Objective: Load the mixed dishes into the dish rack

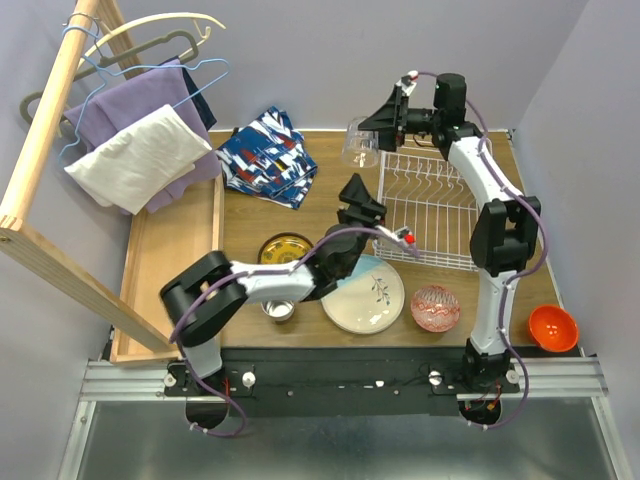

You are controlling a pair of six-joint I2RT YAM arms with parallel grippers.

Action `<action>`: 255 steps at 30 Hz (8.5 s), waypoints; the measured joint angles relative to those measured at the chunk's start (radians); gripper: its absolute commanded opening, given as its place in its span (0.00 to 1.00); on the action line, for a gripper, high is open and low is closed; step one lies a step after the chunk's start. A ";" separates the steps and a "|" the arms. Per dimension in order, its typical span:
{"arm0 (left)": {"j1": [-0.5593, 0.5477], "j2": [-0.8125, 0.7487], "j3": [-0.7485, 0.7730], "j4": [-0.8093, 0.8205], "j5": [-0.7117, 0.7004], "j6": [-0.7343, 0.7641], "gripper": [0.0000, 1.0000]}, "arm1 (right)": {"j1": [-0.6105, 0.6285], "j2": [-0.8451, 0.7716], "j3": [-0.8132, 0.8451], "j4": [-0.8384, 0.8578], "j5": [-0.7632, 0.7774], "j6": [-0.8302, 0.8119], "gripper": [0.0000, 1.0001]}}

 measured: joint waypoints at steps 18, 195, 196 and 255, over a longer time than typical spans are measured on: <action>-0.051 -0.645 -0.141 -0.745 0.102 -0.556 0.84 | -0.042 -0.027 -0.102 -0.103 0.573 -0.757 0.42; 0.195 -0.680 -0.152 -1.873 0.846 -0.839 0.48 | -0.057 -0.567 -0.496 -0.308 1.162 -1.144 1.00; 0.195 -0.676 -0.154 -1.869 0.846 -0.840 0.47 | -0.057 -0.572 -0.500 -0.308 1.162 -1.144 1.00; 0.056 -0.545 -0.291 -0.675 -0.021 -0.161 0.00 | -0.133 -0.301 -0.478 -0.049 0.142 -0.041 1.00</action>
